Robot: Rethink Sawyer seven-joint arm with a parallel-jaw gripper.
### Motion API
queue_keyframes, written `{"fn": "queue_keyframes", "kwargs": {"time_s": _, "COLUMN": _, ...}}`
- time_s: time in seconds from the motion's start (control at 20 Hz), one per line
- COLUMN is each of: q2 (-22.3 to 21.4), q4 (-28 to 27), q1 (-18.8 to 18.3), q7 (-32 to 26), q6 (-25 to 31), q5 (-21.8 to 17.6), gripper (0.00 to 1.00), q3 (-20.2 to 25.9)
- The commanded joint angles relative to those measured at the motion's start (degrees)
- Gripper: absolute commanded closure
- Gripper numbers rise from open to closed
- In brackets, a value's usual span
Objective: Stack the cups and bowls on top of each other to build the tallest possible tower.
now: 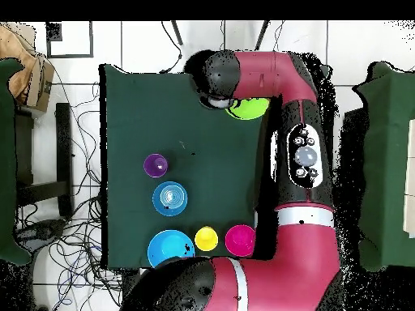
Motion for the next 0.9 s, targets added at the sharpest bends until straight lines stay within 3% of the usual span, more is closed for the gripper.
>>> {"fn": "queue_keyframes", "kwargs": {"time_s": 0.05, "q2": -4.1, "q4": 11.7, "q1": -3.7, "q7": -8.0, "q6": -1.9, "q5": 1.0, "gripper": 1.0, "q3": 2.3}}
{"fn": "queue_keyframes", "kwargs": {"time_s": 0.1, "q2": -5.3, "q4": 15.7, "q1": -4.4, "q7": -6.9, "q6": -5.5, "q5": 0.7, "gripper": 1.0, "q3": 1.9}}
{"fn": "queue_keyframes", "kwargs": {"time_s": 0.3, "q2": -7.2, "q4": 21.8, "q1": -5.7, "q7": -5.9, "q6": -10.7, "q5": -0.5, "gripper": 1.0, "q3": 1.5}}
{"fn": "queue_keyframes", "kwargs": {"time_s": 0.65, "q2": -15.2, "q4": 34.3, "q1": -12.0, "q7": -10.2, "q6": -13.1, "q5": -1.0, "gripper": 1.0, "q3": 2.3}}
{"fn": "queue_keyframes", "kwargs": {"time_s": 0.9, "q2": -18.3, "q4": 37.1, "q1": -15.3, "q7": -13.7, "q6": -11.2, "q5": -2.4, "gripper": 1.0, "q3": 3.5}}
